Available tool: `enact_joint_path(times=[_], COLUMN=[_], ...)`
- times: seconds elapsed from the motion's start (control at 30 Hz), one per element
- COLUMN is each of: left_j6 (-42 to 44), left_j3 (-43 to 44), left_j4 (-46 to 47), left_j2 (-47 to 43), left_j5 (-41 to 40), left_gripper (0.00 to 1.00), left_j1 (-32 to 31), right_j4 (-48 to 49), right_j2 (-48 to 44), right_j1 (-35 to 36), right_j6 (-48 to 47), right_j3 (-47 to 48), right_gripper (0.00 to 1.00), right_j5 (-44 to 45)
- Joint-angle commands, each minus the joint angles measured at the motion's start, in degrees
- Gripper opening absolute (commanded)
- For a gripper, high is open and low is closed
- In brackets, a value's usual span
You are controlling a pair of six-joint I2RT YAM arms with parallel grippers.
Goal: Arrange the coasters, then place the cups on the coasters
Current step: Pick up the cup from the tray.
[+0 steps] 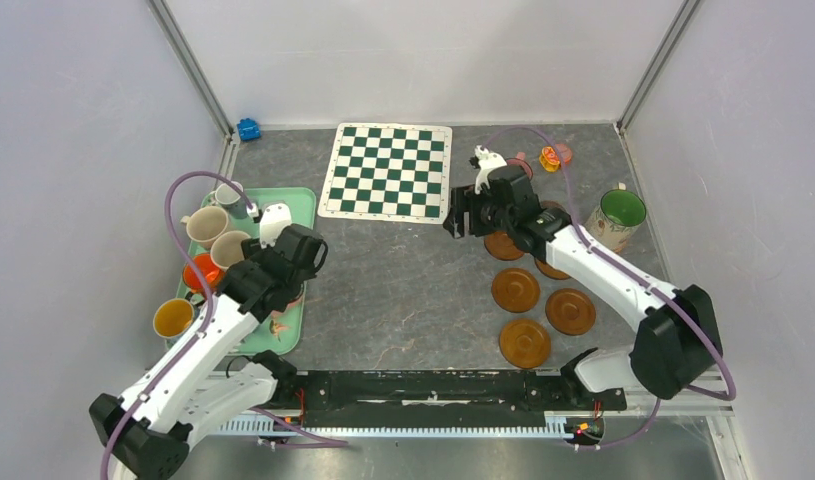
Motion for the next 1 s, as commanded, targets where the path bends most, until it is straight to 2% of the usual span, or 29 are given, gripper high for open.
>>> enact_joint_path(times=[0.0, 0.13, 0.23, 0.47, 0.83, 0.97], left_j6=[-14.35, -24.27, -27.74, -27.82, -26.16, -26.22], left_j3=[2.06, 2.0, 0.93, -1.59, -6.47, -6.68], left_j4=[-6.38, -11.24, -11.44, -7.7, -1.61, -1.81], left_j2=[4.84, 9.83, 11.53, 12.86, 11.38, 11.69], left_j5=[-8.25, -8.82, -7.23, -2.55, 2.19, 2.43], left_gripper=[0.74, 0.68, 0.64, 0.53, 0.49, 0.41], left_j1=[1.45, 3.49, 5.67, 8.85, 10.08, 10.2], right_j4=[5.11, 4.58, 4.51, 2.89, 2.27, 2.31], right_j2=[-4.74, -6.31, -7.43, -8.65, -9.01, -9.61], right_j1=[-0.18, -0.16, -0.21, -0.13, -0.11, -0.15], right_j6=[0.32, 0.07, -0.28, -1.88, -1.82, -1.49], right_j3=[-4.26, -4.97, -5.32, -4.23, -2.95, -3.77], right_gripper=[0.74, 0.75, 0.75, 0.76, 0.76, 0.76], right_j5=[2.11, 1.73, 1.62, 2.91, 2.47, 2.4])
